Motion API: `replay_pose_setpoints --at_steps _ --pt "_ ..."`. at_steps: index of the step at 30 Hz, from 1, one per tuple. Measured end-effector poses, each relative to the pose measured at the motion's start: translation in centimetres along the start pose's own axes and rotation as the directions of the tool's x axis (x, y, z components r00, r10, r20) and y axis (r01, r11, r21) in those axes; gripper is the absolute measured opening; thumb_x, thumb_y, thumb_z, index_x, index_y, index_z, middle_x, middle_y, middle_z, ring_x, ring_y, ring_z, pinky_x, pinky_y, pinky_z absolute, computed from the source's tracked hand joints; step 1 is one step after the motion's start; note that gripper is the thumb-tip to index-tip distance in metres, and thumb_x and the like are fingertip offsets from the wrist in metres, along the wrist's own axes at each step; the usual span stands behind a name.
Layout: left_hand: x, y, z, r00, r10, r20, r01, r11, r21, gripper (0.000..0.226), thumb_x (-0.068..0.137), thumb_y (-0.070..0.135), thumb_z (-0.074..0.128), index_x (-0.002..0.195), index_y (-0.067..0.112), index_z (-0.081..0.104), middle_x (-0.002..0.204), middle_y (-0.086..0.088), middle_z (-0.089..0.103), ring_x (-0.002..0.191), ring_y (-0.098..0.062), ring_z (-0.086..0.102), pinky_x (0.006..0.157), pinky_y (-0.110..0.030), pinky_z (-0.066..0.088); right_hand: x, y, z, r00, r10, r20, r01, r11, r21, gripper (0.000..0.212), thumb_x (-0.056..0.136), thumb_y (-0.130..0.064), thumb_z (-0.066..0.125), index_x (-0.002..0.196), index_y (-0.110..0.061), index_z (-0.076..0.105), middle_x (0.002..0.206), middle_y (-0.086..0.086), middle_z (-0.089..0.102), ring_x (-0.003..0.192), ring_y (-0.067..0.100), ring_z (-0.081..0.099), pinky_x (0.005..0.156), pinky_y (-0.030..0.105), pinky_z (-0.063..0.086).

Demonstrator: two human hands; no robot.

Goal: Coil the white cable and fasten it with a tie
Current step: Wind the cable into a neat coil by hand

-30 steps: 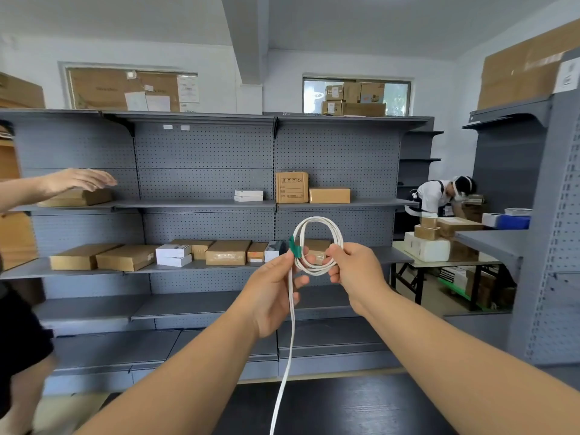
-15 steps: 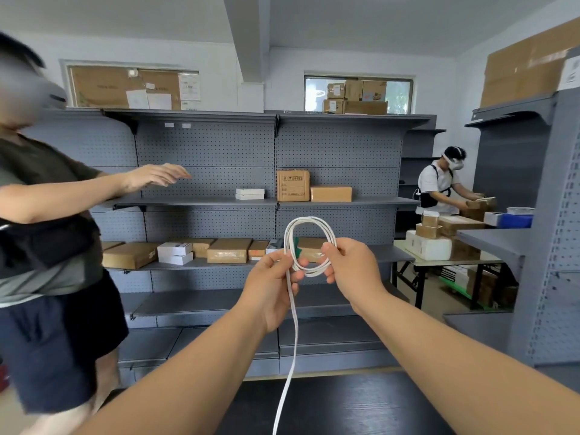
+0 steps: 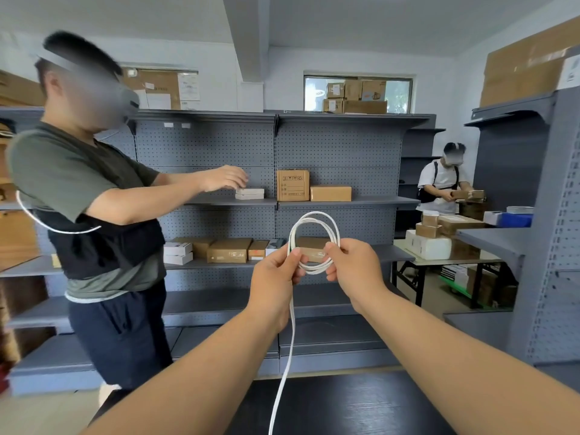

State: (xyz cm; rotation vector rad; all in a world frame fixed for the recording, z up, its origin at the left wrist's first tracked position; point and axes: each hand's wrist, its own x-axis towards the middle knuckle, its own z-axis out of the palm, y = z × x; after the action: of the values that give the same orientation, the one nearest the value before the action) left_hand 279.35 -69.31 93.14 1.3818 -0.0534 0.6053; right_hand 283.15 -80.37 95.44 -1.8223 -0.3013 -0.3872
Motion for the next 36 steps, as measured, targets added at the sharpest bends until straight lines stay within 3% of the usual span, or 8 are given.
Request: replay_pose_setpoints --at_steps 3,8,12,16,19,24,30,36 --pt "0.4 -0.2 -0.3 0.996 0.068 -0.056 -0.061 0.992 0.110 0.031 0.097 0.017 0.047 0.071 0.011 0.061 0.072 -0.006 0.054 0.068 -0.013 0.043 0.068 -0.026 0.035 -0.1 0.2 0.1 0.995 0.048 0.083 -0.056 0.995 0.089 0.024 0.095 -0.020 0.051 0.076 -0.012 0.064 0.057 0.000 0.055 0.051 0.012 0.052 0.066 0.036 0.052" --pt "1.1 0.4 -1.6 0.974 0.228 -0.013 -0.206 0.903 0.376 0.029 0.098 0.017 0.046 0.074 0.012 0.062 0.071 -0.009 0.056 0.068 -0.018 0.046 0.066 -0.030 0.036 -0.3 -0.1 -0.5 0.948 0.090 0.306 -0.164 0.961 0.224 0.012 0.094 -0.015 0.055 0.087 -0.010 0.064 0.067 -0.001 0.056 0.058 0.010 0.047 0.052 0.019 0.042" --pt "1.8 1.6 -3.1 0.949 0.275 0.158 -0.314 0.760 0.568 0.033 0.098 0.016 0.045 0.084 0.044 0.056 0.070 0.001 0.059 0.073 -0.016 0.057 0.074 -0.031 0.045 0.3 -0.4 -1.9 0.918 0.017 0.396 -0.064 0.992 0.106 0.014 0.094 -0.019 0.055 0.104 -0.012 0.062 0.079 -0.003 0.060 0.061 0.008 0.046 0.052 0.019 0.039" --pt "2.4 2.3 -4.0 0.904 0.257 0.342 -0.428 0.560 0.709 0.026 0.097 0.014 0.046 0.110 0.027 0.064 0.074 0.004 0.052 0.074 -0.010 0.055 0.071 -0.018 0.041 0.5 -1.4 -2.5 0.884 -0.071 0.463 0.097 0.995 -0.031 0.016 0.093 -0.026 0.055 0.108 -0.020 0.058 0.081 -0.007 0.061 0.061 0.007 0.045 0.053 0.019 0.037" --pt "2.6 2.7 -4.2 0.862 0.246 0.444 -0.507 0.451 0.734 0.032 0.097 0.013 0.047 0.127 0.016 0.058 0.075 0.004 0.047 0.069 -0.003 0.048 0.071 -0.017 0.036 0.4 -1.7 -2.4 0.868 -0.140 0.477 0.223 0.967 -0.121 0.007 0.095 -0.032 0.052 0.097 -0.030 0.058 0.081 -0.008 0.061 0.056 0.000 0.046 0.056 0.019 0.036" --pt "2.3 3.1 -4.3 0.804 0.205 0.558 -0.594 0.333 0.733 0.033 0.098 0.014 0.045 0.128 0.016 0.057 0.078 0.006 0.042 0.073 -0.010 0.048 0.072 -0.008 0.038 0.6 -1.5 -2.2 0.854 -0.180 0.488 0.345 0.898 -0.273 0.029 0.095 -0.038 0.047 0.109 -0.020 0.065 0.081 -0.005 0.066 0.052 -0.007 0.051 0.056 0.019 0.035" --pt "2.1 3.2 -3.9 0.813 0.104 0.573 -0.582 0.185 0.792 0.033 0.099 0.020 0.043 0.130 0.019 0.055 0.098 -0.014 0.055 0.090 -0.028 0.057 0.085 -0.039 0.044 0.6 -1.5 -2.3 0.834 -0.204 0.514 0.439 0.809 -0.391 0.026 0.093 -0.033 0.053 0.107 -0.017 0.069 0.076 -0.006 0.058 0.065 0.005 0.049 0.065 0.027 0.039" --pt "2.2 2.8 -3.5 0.785 0.075 0.615 -0.614 -0.038 0.788 0.028 0.101 0.028 0.036 0.119 0.017 0.054 0.092 0.002 0.040 0.077 -0.016 0.050 0.071 -0.024 0.041 0.8 -0.9 -2.1 0.832 -0.192 0.521 0.438 0.804 -0.403 0.025 0.090 -0.034 0.059 0.107 -0.019 0.068 0.076 -0.015 0.053 0.066 -0.002 0.048 0.061 0.017 0.037"
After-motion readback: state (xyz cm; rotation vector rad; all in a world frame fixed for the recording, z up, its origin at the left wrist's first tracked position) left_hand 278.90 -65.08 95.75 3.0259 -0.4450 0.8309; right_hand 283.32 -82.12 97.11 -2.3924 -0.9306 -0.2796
